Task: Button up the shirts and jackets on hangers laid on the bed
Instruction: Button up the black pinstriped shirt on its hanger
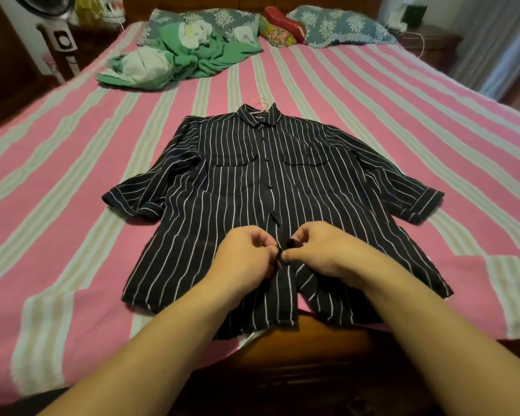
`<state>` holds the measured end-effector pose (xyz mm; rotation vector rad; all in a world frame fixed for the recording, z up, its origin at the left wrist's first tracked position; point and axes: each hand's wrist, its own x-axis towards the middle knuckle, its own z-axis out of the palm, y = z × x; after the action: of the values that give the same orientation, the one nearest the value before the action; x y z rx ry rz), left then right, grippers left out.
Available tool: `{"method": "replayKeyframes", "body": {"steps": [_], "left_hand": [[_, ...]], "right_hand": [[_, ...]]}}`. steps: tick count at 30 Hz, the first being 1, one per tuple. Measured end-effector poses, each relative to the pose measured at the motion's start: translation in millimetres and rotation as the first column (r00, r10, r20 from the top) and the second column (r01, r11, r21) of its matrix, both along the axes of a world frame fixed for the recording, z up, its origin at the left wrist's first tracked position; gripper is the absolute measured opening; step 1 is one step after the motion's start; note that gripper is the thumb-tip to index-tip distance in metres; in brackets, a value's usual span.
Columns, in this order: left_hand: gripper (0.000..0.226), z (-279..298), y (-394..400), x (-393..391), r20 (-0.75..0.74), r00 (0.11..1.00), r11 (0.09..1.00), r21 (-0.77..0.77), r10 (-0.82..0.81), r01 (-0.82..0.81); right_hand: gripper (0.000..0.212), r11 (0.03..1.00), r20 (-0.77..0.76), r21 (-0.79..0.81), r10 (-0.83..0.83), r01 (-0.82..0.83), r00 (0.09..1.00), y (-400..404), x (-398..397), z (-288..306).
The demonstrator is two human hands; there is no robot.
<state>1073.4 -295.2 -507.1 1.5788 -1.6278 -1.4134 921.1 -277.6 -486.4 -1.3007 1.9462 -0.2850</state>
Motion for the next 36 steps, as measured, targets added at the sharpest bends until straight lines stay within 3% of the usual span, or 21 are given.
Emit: {"method": "replayKeyframes", "body": {"steps": [2,6,10,13,15,17,19,26,36], "left_hand": [[0.018,0,0,2,-0.063,0.998,1.0,0.019,-0.006,0.007],[0.013,6,-2,7,-0.22,0.975,0.997,0.077,0.003,0.014],[0.013,16,-10,7,-0.013,0.999,0.984,-0.176,-0.041,0.038],[0.008,22,-15,4,-0.091,0.993,0.99,-0.127,-0.072,0.06],[0.006,23,-17,3,-0.143,0.987,0.995,-0.076,-0.072,0.062],[0.005,21,-18,2,-0.172,0.983,0.997,-0.059,-0.063,0.053],[0.006,19,-17,3,-0.212,0.977,0.999,-0.017,-0.031,0.028],[0.01,20,-15,10,-0.442,0.887,0.952,0.307,0.136,0.006],[0.013,21,-16,7,-0.448,0.863,0.909,0.416,0.232,-0.029]], "right_hand": [[0.008,0.999,0.118,0.01,-0.043,0.043,0.992,0,-12,2],[0.012,0.981,0.464,-0.004,-0.169,0.192,0.87,7,-36,18],[0.013,0.903,0.586,-0.186,-0.216,0.389,0.781,11,-35,31],[0.008,0.892,0.672,-0.17,-0.206,0.418,0.712,12,-17,32],[0.006,0.911,0.574,-0.222,-0.166,0.348,0.802,12,-4,25],[0.011,0.917,0.339,-0.308,-0.142,0.252,0.93,10,5,17],[0.015,0.917,0.174,-0.345,-0.147,0.2,0.974,8,11,12],[0.009,0.92,0.162,-0.358,-0.106,0.159,0.981,12,13,15],[0.018,0.91,0.066,-0.406,-0.058,0.08,0.996,20,14,14]]}}
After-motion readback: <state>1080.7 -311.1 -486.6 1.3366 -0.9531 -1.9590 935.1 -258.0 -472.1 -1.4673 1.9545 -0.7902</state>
